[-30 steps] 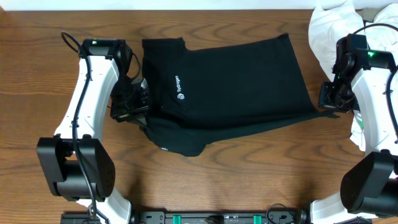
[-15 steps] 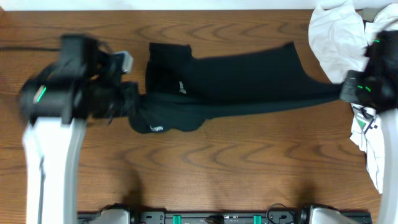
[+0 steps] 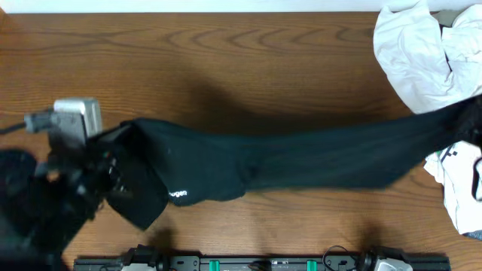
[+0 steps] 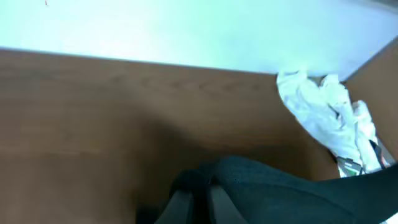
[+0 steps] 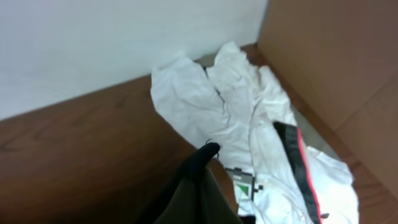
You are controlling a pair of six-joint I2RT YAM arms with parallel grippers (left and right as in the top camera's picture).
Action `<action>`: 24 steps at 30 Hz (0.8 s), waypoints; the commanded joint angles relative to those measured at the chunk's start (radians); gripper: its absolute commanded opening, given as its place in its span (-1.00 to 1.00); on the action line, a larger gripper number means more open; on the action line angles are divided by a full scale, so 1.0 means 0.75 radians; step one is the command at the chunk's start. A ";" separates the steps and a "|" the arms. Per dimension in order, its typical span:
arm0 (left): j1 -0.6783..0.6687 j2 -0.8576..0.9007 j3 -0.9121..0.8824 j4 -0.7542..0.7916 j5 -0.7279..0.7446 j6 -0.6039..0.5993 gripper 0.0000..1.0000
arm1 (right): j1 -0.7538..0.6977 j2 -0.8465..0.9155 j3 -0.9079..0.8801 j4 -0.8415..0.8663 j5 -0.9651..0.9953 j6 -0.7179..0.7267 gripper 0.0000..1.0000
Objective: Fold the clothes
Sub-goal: 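Lower the shirt and re-lift it with both grippers to shake it out, then lay the shirt flat on the far side of the table with both grippers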
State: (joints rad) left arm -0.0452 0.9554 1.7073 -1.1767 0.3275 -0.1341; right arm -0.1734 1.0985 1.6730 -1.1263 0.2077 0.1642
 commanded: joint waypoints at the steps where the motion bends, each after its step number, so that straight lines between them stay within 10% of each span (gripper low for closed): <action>1: 0.001 0.195 -0.005 0.037 -0.044 -0.022 -0.88 | -0.009 0.193 -0.006 0.027 -0.055 -0.011 -0.98; 15: 0.004 1.087 0.083 0.875 -0.029 -0.129 -0.88 | 0.070 0.991 0.040 0.624 -0.143 -0.031 -0.98; 24: 0.042 1.102 0.711 0.817 -0.030 -0.086 -0.88 | 0.040 0.985 0.593 0.421 -0.015 0.078 -0.98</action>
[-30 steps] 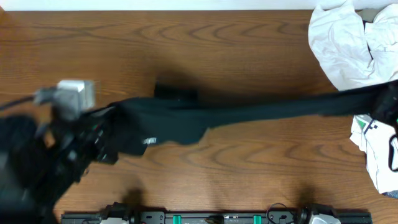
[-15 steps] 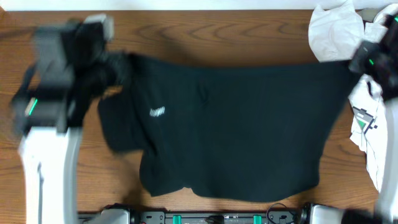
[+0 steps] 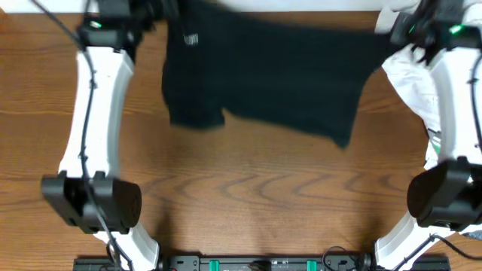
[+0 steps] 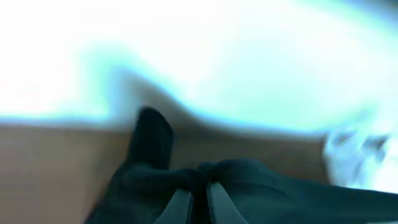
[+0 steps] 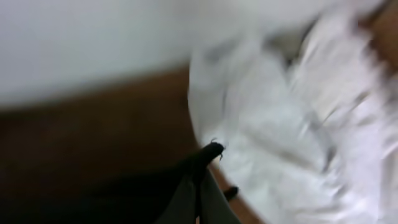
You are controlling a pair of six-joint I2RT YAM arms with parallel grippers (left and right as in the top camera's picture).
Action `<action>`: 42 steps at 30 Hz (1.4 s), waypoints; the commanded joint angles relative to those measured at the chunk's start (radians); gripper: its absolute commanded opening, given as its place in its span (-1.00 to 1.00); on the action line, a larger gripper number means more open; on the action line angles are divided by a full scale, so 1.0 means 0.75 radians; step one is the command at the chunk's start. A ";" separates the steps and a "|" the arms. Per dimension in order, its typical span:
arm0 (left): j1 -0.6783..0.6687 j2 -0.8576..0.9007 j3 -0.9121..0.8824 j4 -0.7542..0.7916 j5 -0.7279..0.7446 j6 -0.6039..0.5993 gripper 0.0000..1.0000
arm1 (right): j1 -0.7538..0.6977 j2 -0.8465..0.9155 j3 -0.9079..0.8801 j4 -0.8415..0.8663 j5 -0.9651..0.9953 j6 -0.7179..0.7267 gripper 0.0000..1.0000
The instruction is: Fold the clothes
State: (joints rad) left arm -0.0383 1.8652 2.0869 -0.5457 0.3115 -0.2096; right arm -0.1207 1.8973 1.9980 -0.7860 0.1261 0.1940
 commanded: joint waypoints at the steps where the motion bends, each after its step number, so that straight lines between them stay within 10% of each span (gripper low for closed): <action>1: 0.042 -0.111 0.252 -0.063 -0.009 0.022 -0.88 | -0.036 -0.080 0.208 -0.065 0.122 0.028 -0.98; 14: 0.042 0.055 0.052 -1.018 -0.009 0.095 -0.88 | -0.054 -0.057 -0.052 -0.610 0.127 -0.011 -0.97; 26: 0.029 0.203 -0.620 -1.128 0.169 0.158 -0.88 | -0.063 -0.057 -0.652 -0.549 0.119 -0.011 -0.97; 42: 0.025 0.196 -0.724 -1.400 0.163 0.340 -0.88 | -0.066 -0.057 -0.713 -0.594 0.146 -0.012 -0.97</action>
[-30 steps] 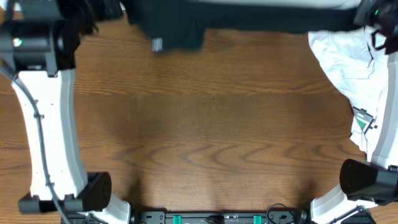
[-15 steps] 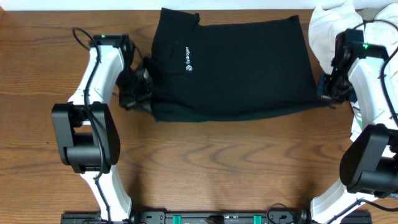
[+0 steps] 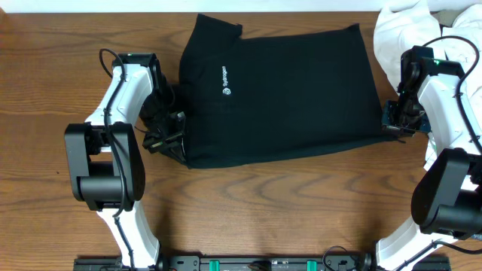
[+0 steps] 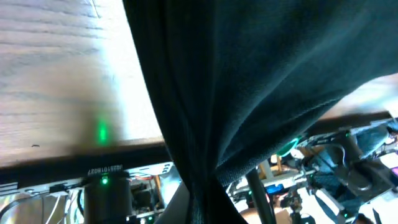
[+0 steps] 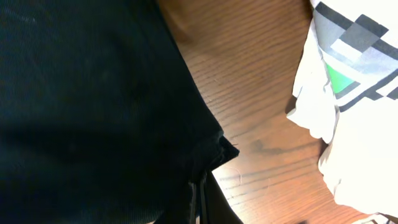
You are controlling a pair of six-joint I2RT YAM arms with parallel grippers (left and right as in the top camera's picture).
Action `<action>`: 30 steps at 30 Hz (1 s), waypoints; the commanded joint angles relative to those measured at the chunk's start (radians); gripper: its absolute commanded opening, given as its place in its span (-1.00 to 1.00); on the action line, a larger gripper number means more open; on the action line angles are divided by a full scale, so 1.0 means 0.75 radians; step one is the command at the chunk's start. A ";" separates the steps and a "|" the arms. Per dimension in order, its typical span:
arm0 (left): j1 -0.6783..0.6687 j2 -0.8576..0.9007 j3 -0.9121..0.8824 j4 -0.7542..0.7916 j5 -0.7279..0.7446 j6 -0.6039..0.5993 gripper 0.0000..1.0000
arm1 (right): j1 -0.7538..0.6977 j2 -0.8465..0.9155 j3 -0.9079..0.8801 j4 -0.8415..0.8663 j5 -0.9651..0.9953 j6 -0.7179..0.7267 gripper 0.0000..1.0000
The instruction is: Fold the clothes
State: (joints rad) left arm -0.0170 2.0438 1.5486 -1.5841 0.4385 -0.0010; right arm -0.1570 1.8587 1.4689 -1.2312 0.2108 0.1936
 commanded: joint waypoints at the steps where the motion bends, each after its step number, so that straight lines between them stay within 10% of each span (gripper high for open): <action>1: -0.003 -0.042 -0.007 -0.015 -0.008 0.067 -0.88 | -0.017 -0.006 -0.008 0.000 0.034 -0.011 -0.98; 30: -0.003 -0.203 -0.305 0.145 -0.051 0.044 -0.88 | -0.020 -0.006 -0.215 -0.055 -0.032 0.041 -0.98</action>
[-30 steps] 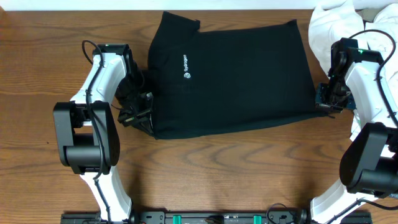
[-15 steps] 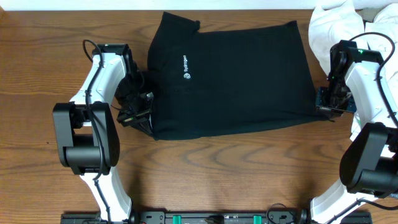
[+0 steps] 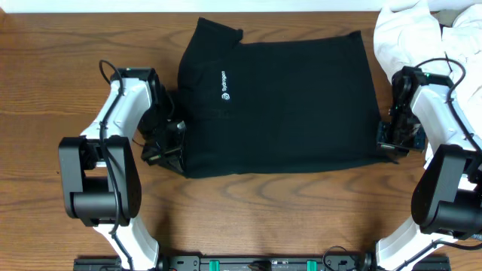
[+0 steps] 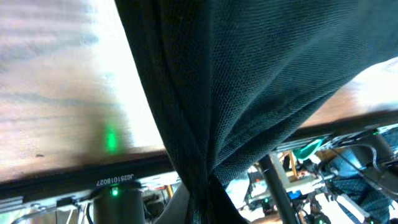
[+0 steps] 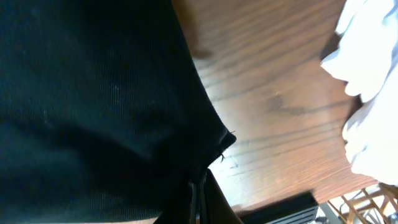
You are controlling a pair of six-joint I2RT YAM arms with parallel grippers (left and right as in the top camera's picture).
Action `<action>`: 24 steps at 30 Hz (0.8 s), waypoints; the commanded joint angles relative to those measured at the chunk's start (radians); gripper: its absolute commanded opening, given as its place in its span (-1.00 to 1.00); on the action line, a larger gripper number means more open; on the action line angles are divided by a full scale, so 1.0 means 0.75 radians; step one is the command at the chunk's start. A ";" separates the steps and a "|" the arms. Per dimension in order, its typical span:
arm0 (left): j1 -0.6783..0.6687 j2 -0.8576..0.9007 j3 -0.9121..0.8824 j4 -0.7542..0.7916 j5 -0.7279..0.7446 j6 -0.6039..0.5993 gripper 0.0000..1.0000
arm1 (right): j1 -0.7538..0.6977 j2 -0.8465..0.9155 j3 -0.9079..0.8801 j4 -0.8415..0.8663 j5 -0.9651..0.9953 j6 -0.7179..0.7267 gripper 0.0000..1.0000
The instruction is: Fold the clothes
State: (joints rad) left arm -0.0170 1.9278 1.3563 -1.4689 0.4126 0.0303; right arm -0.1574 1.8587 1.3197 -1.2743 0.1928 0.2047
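A black T-shirt (image 3: 279, 102) with a small white chest logo lies spread flat across the middle of the wooden table. My left gripper (image 3: 172, 154) is shut on the shirt's near left corner, the cloth (image 4: 205, 106) bunched between its fingers. At the shirt's near right corner my right gripper (image 3: 385, 148) is shut on the hem (image 5: 211, 146). Both hold the near edge low at the table.
A heap of white clothes (image 3: 422, 53) sits at the far right corner, right behind my right arm; part of the white clothes (image 5: 373, 81) shows beside the black shirt. The table's front rail (image 3: 263, 263) runs along the near edge.
Both grippers have moved a little toward the near edge, still shut on the shirt's corners. The near hem now lies straighter and the shirt flatter.
The black shirt was first stretched as a twisted band low across the table between my two grippers. Then it hung spread out at the far edge. A second ago it lay flat on the table, and now its near edge is pulled straight.
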 commanded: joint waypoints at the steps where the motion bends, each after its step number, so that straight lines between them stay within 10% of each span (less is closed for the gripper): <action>1: -0.003 -0.060 -0.065 -0.007 -0.017 0.003 -0.89 | -0.019 -0.006 -0.019 -0.001 -0.008 0.026 -0.97; 24: 0.052 -0.256 -0.069 0.567 -0.016 -0.177 -0.88 | -0.018 -0.157 0.011 0.371 -0.104 0.004 -0.98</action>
State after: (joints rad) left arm 0.0170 1.7485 1.2804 -1.0683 0.4114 -0.0578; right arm -0.1574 1.7512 1.3140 -1.0111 0.1196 0.2043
